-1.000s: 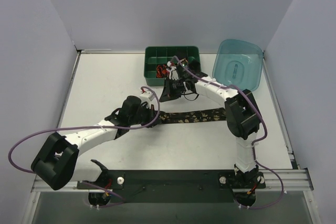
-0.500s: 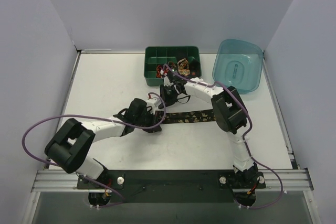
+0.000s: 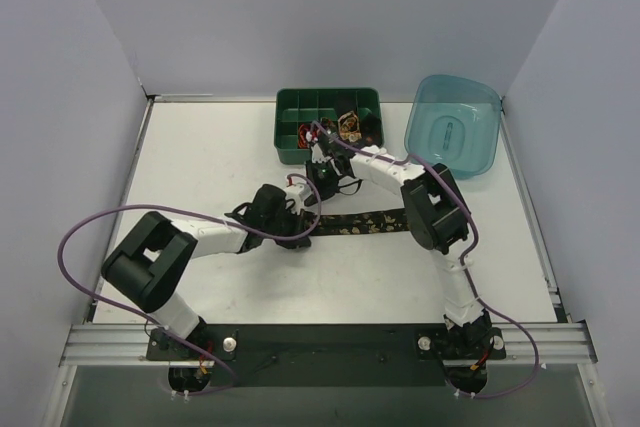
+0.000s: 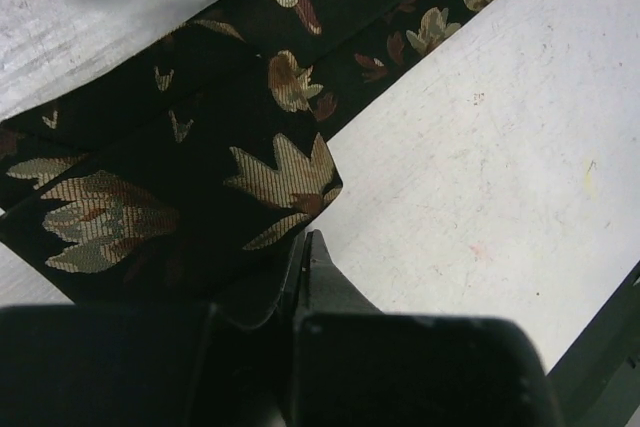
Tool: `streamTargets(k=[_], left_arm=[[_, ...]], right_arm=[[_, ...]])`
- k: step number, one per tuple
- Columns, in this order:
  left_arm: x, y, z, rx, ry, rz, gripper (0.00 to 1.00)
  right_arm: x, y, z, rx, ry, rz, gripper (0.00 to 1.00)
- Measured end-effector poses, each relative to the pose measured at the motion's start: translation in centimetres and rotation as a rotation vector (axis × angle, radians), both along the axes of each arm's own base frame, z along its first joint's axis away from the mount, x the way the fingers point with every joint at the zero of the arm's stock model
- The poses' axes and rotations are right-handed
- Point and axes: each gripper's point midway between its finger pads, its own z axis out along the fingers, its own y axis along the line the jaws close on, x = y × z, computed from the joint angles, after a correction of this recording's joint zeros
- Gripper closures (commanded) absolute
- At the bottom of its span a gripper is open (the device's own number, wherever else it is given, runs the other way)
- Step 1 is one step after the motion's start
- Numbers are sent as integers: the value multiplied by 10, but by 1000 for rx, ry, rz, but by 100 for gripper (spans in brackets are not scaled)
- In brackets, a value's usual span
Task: Roll the ties
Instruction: Roll the tie at the center of the board.
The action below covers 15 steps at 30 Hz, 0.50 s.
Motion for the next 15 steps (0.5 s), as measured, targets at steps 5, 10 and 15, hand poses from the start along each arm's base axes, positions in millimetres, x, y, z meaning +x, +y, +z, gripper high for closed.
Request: streamTargets(k=[5, 10, 15], left_arm=[[7, -4, -2, -7, -9, 5, 100], [12, -8, -2, -19, -23, 11, 100], [19, -12, -1, -25, -33, 21, 100]], right_arm=[[-7, 1, -7, -9, 24, 18, 100], [-14, 2, -8, -7, 45, 36, 100], [-19, 5, -7, 4, 54, 59, 100]])
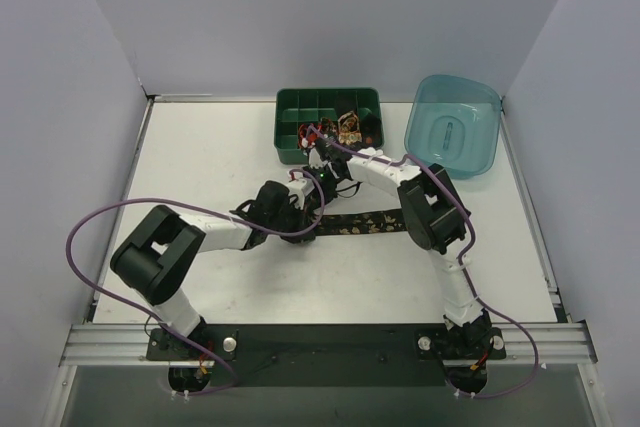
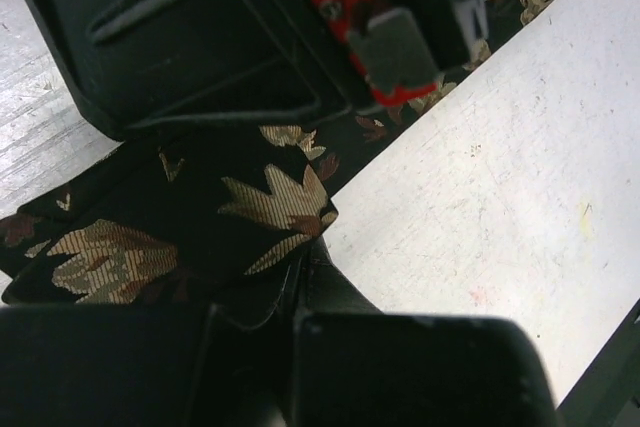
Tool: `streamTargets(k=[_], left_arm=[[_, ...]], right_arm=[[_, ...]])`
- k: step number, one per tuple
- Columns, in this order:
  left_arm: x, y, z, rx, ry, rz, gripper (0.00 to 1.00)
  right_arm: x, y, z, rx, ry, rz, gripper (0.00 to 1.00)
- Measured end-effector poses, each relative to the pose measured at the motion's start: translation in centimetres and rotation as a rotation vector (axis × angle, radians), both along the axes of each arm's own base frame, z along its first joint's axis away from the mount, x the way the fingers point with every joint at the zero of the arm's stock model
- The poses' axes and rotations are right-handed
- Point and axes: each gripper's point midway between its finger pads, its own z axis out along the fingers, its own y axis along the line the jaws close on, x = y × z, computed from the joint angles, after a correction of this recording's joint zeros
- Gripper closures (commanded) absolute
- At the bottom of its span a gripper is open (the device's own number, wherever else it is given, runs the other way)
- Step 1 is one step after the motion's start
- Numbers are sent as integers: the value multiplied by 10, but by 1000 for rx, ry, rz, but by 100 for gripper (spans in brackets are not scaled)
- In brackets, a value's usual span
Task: Roll the ties
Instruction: Roll the tie at the center of the board.
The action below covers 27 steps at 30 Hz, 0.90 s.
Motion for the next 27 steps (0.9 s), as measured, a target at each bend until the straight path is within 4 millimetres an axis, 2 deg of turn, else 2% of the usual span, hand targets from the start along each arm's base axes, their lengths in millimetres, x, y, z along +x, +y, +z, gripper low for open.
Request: streamTargets(k=[11, 17, 20, 24, 27], left_arm=[[3, -2, -1, -5, -1, 10, 100], [2, -2, 1, -2, -11, 12, 100], [-4, 4, 4, 24, -34, 24, 100], [-15, 11, 31, 24, -106, 27, 99], [-15, 15, 72, -30, -200, 42, 83]], right_arm=[[-9, 4, 4, 35, 31, 36, 100], [-6, 0, 1, 15, 22, 23, 100], [0, -6, 0, -3, 18, -2, 100], [10, -15, 3, -15, 7, -43, 100], [22, -22, 14, -7, -19, -82, 100]])
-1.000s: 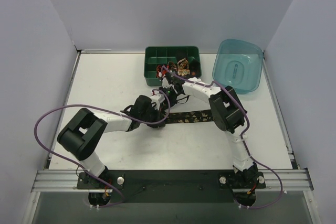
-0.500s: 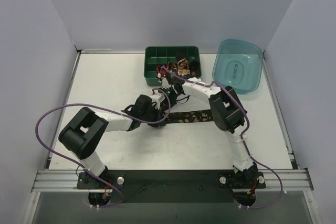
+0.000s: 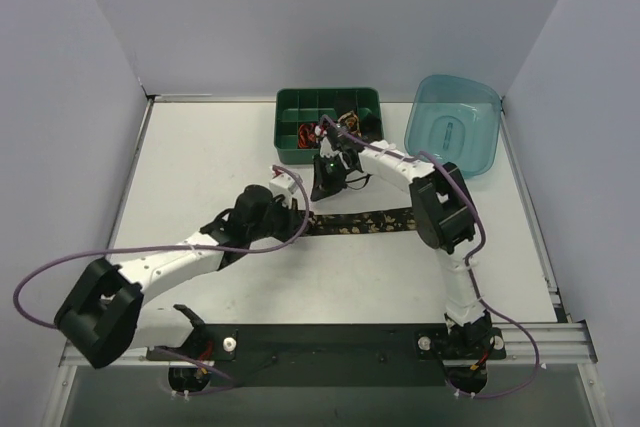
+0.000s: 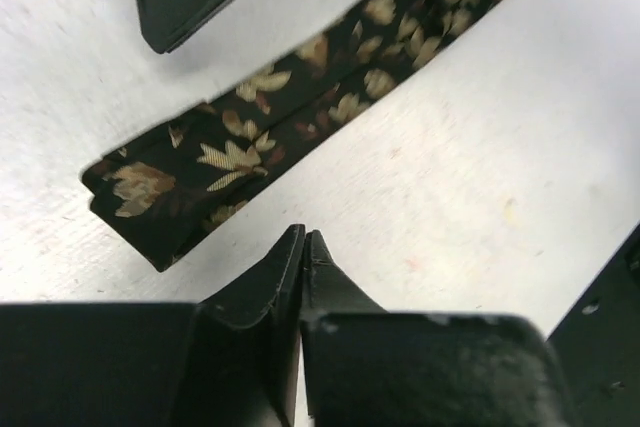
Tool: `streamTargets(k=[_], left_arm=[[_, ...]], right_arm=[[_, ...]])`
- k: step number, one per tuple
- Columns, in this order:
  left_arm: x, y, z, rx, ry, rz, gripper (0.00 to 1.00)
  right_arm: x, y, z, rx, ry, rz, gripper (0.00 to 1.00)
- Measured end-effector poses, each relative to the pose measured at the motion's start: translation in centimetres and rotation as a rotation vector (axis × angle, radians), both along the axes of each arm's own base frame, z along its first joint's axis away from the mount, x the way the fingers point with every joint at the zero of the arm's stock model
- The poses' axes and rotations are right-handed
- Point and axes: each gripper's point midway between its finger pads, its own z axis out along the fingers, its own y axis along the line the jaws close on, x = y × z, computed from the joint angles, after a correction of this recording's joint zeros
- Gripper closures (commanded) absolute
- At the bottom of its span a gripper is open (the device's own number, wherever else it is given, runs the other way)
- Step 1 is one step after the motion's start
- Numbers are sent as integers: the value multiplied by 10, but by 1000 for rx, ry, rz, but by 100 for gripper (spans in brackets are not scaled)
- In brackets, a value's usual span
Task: Roll the ties
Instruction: Roll the tie at the center of the board.
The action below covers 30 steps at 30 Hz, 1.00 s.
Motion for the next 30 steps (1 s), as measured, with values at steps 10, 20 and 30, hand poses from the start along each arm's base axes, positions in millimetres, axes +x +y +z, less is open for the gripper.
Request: streamTargets(k=[10, 20, 30], left_arm=[[20, 46, 46, -68, -53, 191, 23], [32, 113, 10, -197, 150, 460, 8], [33, 133, 11, -293, 193, 521, 7]], right_arm=[[-1, -1, 68, 125, -154, -17, 100], [-44, 33, 62, 300, -46, 48, 100], [-60, 61, 43, 363, 37, 85, 100]])
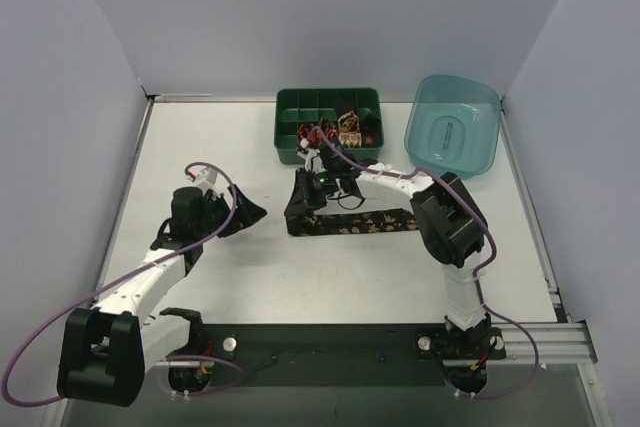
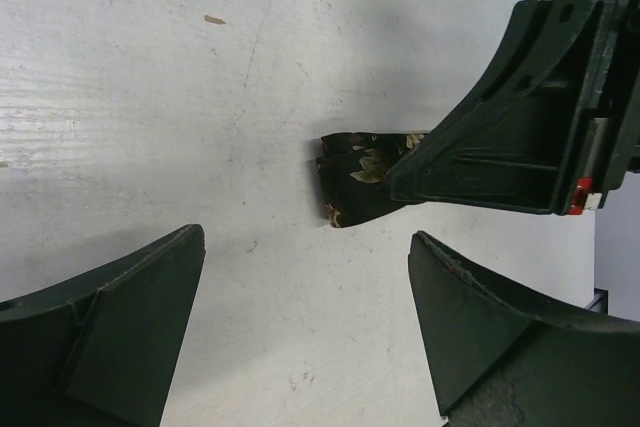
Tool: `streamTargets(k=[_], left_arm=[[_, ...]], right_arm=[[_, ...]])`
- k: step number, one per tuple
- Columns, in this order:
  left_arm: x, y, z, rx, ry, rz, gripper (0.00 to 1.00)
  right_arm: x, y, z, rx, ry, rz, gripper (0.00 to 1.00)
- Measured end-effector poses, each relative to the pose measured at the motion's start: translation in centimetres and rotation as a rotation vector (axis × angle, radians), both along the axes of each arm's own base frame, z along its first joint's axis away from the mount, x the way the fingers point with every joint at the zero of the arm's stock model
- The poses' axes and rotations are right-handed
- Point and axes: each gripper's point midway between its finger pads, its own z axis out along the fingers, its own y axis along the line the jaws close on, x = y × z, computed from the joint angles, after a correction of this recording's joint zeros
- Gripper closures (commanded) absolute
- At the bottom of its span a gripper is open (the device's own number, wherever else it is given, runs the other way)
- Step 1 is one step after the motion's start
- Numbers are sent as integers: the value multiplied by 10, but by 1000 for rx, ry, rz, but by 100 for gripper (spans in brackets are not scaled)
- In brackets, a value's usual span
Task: Roll the ties
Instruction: Roll the tie at the center of the board.
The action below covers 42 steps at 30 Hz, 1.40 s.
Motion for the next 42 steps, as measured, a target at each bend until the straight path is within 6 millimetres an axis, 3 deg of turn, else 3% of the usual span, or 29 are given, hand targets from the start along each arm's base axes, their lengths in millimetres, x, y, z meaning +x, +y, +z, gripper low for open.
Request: streamTargets(k=[18, 29, 35, 42], left_arm=[[0, -6, -16, -29, 46, -19, 7], [1, -7, -15, -35, 39, -27, 7], [-1, -8, -31, -30, 92, -30, 7], [-2, -13, -56, -42, 175, -51, 7]], right_arm=[[-20, -13, -51, 28, 119, -23, 100], [-14, -10, -50, 85, 146, -29, 100], [-13, -11, -34, 88, 130, -35, 100], [8, -23, 29, 137, -2, -69, 100]])
